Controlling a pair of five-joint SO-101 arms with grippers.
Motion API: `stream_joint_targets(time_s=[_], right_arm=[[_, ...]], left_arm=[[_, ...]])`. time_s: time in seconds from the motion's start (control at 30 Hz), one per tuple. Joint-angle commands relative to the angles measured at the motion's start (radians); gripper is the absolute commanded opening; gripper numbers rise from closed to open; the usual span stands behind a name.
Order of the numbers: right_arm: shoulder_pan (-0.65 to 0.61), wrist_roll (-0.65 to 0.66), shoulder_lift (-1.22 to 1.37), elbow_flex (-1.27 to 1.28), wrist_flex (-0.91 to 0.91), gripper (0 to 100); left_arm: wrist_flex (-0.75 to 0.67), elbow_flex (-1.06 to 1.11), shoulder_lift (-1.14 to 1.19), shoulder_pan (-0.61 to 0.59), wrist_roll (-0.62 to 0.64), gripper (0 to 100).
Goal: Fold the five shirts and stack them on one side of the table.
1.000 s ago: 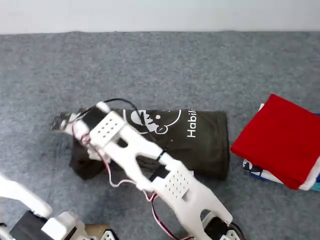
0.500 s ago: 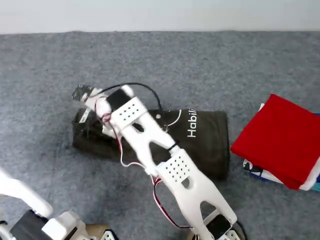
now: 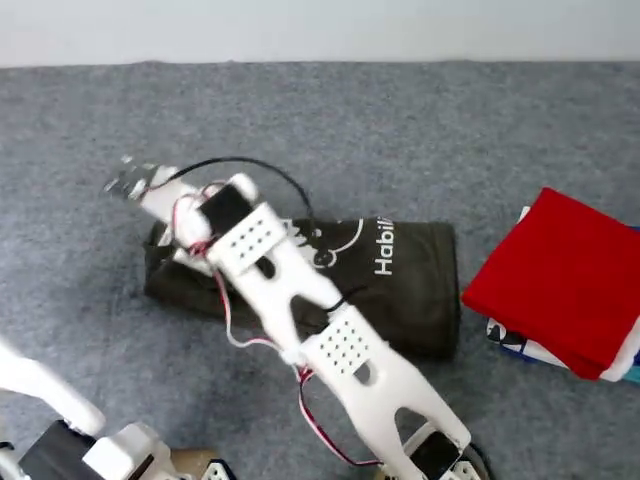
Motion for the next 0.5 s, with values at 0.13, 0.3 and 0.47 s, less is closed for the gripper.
stream_joint_targets(time_s=[0.13,0.3,0.47], right_arm=[[0.093,-0.002,0.124,-0.048,0.018,0.9],[0.228,0.0,0.214,-0.049,-0.053,0.9],[0.186,-0.002,0.108,-0.049,-0.018,0.9]], left_arm=[[-0.014,-0.036,-0.029,0.008,-0.008,1],[-0.014,-0.036,-0.029,0.009,-0.008,1],[-0.014,-0.036,-0.028,0.009,-0.008,1]])
